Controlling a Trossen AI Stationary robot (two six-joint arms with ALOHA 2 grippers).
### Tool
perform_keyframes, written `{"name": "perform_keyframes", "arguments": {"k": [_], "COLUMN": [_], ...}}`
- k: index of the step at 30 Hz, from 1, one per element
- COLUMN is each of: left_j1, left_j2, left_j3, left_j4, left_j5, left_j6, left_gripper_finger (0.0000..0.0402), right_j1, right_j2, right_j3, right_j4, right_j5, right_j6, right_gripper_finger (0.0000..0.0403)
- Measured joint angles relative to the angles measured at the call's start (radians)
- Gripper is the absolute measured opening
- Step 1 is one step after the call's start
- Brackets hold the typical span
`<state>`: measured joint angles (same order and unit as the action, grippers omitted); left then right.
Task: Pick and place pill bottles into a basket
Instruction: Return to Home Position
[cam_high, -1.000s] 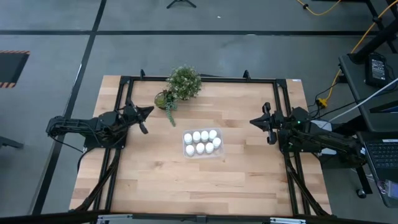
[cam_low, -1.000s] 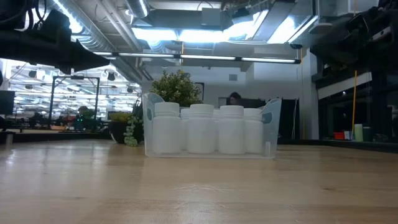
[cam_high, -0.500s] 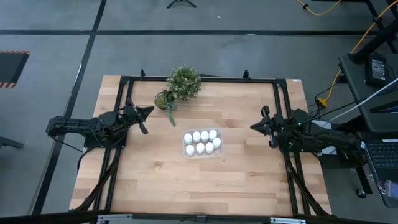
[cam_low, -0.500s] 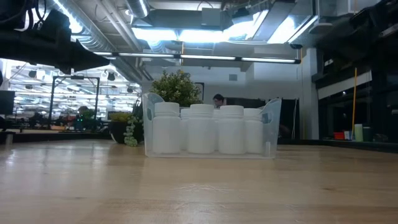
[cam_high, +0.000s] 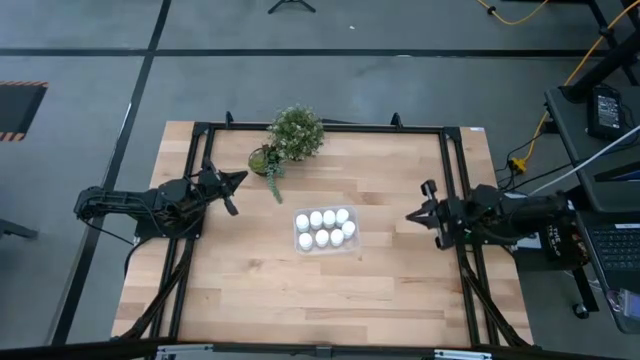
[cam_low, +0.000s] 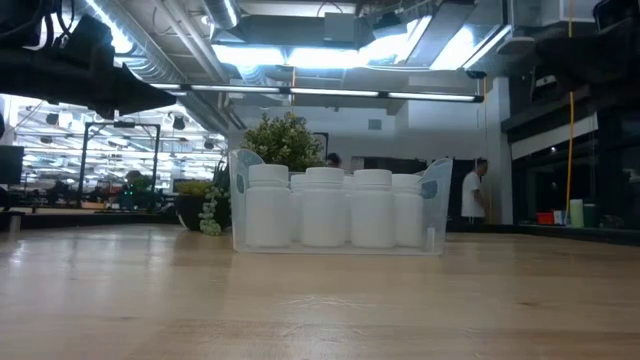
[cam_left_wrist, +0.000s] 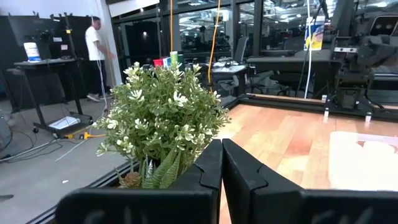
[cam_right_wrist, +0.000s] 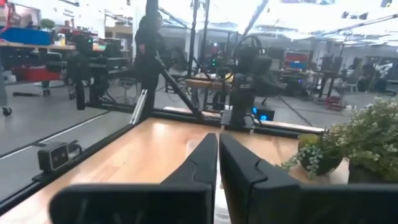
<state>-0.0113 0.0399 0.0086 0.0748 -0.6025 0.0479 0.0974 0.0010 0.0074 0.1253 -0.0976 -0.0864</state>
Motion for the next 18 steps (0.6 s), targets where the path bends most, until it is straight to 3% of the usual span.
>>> {"name": "perform_keyframes", "arguments": {"k": [18], "left_j1": [0.000], "left_j2": [0.000], "left_j3": [0.000], "left_j4": [0.000], "left_j5": [0.000], "left_j6": [0.000], "left_gripper_finger": [0.0004], "right_j1": [0.026], "right_j2": [0.005], "right_j3": [0.000], "right_j4": [-0.034], "right_j5": [0.001], "right_j6": [0.134], "right_gripper_finger": [0.0021]}}
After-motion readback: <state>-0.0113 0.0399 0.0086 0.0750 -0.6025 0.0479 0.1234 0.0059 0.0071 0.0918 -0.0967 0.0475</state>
